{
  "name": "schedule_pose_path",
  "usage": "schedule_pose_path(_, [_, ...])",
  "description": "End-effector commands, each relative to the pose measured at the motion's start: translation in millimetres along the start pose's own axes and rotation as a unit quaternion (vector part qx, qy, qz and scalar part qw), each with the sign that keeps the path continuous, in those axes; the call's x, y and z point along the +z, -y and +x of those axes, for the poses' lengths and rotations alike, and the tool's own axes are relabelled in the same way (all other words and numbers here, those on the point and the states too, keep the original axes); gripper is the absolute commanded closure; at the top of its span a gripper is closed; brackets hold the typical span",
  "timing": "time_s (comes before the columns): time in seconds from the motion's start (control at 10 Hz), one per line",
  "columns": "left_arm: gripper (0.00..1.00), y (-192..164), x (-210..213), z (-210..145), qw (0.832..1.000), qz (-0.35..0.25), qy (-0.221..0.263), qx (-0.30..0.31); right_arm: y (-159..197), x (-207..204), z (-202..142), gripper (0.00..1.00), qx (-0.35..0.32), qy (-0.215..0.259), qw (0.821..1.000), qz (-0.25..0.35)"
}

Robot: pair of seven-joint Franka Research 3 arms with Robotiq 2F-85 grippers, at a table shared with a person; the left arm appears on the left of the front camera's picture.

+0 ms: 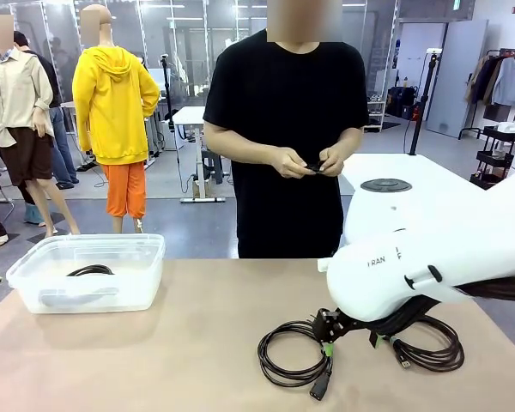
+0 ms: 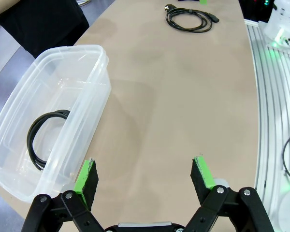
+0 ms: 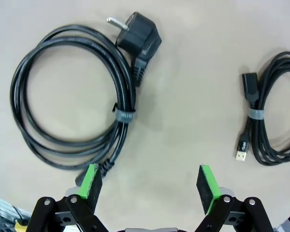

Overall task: Organize and store the cables.
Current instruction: Place the Power Cable into the Organizing box.

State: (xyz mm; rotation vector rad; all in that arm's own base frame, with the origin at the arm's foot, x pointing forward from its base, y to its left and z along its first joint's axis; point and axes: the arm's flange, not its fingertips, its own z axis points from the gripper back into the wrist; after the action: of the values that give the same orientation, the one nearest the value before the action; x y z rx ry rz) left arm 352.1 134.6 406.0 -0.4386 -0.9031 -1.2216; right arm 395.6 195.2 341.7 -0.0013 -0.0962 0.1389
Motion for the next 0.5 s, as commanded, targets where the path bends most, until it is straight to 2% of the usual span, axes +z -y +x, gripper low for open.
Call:
schedule_pose_path(0.0, [0.02, 2, -2, 2, 1.0, 0.01, 0.006, 0.008, -10, -23, 22, 0.0, -0.043, 0.004, 0.999, 0.011])
schedule_pose_path(0.1, [0.02, 2, -2, 2, 1.0, 0.01, 0.006, 0.008, -14, -33, 26, 0.0, -0.044, -0.007, 0.999, 0.011])
schedule_pose_path(0.4, [0.02, 2, -2, 2, 1.0, 0.01, 0.006, 0.008, -27, -44, 36, 0.0, -0.062, -0.004, 0.998, 0.011])
